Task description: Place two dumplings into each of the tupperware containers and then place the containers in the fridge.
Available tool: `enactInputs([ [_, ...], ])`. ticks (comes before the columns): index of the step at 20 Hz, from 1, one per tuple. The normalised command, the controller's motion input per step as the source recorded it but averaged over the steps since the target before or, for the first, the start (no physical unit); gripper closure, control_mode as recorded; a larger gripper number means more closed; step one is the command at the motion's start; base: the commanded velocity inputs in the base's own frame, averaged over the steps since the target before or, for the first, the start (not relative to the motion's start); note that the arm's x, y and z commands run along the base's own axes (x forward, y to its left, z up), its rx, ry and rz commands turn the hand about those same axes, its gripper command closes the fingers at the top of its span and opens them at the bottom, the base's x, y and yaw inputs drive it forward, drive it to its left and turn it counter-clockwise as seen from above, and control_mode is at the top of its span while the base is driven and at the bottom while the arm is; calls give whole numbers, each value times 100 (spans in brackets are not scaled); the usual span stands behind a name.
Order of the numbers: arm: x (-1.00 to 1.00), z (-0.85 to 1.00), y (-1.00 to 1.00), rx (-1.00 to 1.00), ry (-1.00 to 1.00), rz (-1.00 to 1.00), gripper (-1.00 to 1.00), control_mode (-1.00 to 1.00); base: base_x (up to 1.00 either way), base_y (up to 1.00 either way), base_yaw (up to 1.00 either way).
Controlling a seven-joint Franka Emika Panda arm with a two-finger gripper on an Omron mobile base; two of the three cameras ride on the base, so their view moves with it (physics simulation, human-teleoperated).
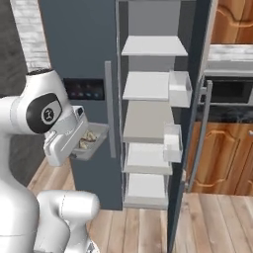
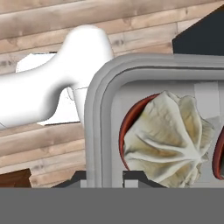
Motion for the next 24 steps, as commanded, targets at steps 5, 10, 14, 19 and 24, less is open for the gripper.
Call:
enactInputs([
  [5, 0, 0, 0, 0, 0, 0, 100, 100, 100, -15, 0],
  [10, 0, 0, 0, 0, 0, 0, 100, 100, 87, -38, 2],
  [14, 0, 0, 0, 0, 0, 0, 100, 100, 61, -45, 0],
  [19, 0, 0, 0, 0, 0, 0, 100, 100, 19, -39, 3],
  [24, 0, 0, 0, 0, 0, 0, 100, 100, 35, -42, 7],
])
